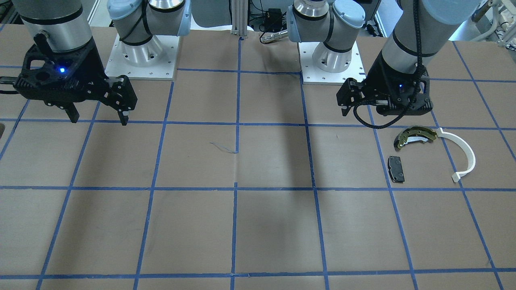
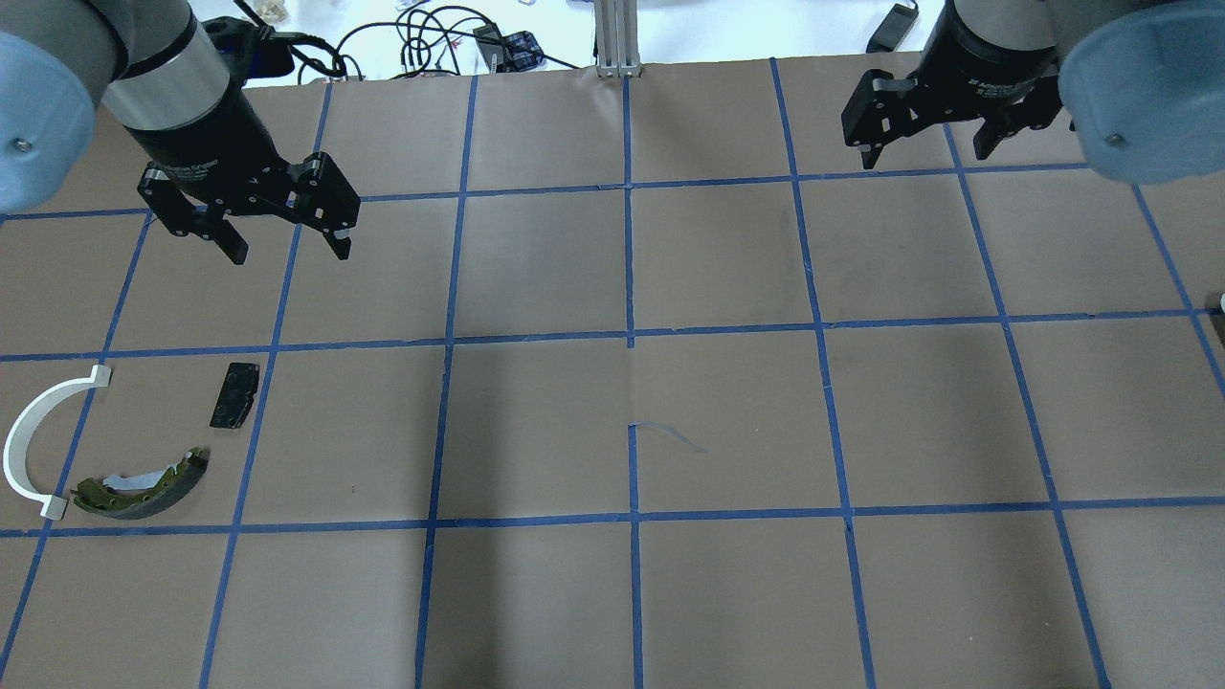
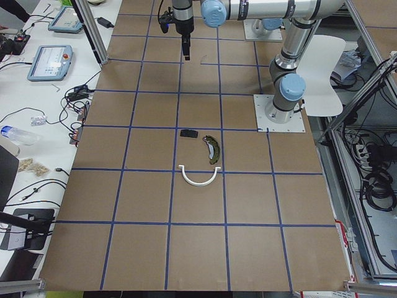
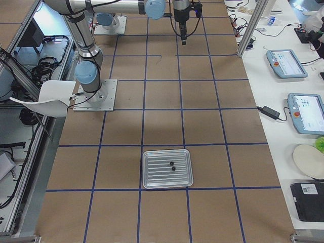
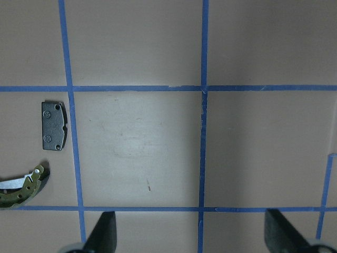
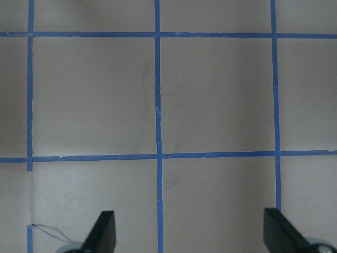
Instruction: Place bearing gear from tray to pile
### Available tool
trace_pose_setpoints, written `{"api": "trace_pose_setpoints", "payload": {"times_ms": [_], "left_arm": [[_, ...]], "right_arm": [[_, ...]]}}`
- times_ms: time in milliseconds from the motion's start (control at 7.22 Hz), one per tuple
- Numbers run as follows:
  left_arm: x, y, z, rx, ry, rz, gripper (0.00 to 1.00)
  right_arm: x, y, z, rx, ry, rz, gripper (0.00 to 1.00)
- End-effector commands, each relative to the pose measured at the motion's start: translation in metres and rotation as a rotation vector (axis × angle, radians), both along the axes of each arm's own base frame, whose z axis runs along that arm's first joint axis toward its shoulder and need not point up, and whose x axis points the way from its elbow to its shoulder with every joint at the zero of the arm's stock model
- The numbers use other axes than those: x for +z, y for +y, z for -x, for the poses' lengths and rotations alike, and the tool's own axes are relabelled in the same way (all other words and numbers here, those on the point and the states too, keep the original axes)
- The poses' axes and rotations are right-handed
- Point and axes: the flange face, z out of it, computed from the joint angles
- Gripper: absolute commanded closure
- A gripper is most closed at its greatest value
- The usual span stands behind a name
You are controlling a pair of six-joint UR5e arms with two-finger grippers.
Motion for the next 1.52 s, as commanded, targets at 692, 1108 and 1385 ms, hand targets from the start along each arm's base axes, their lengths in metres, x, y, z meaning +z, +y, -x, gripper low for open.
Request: {"api": "trace_pose_setpoints", "payload": {"times_ms": [692,1108,1385], "left_arm": [[-0.001,-0.002,0.000,0.000,0.002,0.001,0.00],[-0.003,-0.003,0.000,-0.001,0.003,-0.002,0.00],[-0.003,-0.003,0.000,0.000,0.003,-0.002,0.00]], "right_arm": [[0.001,-0.004,0.001,0.006,-0.047,-0.004,0.00],[-0.015,-0.018,0.105,0.021,0.002,-0.071,0.00],[-0.034,-0.018,0.213,0.110,0.046,-0.149,0.00]]}}
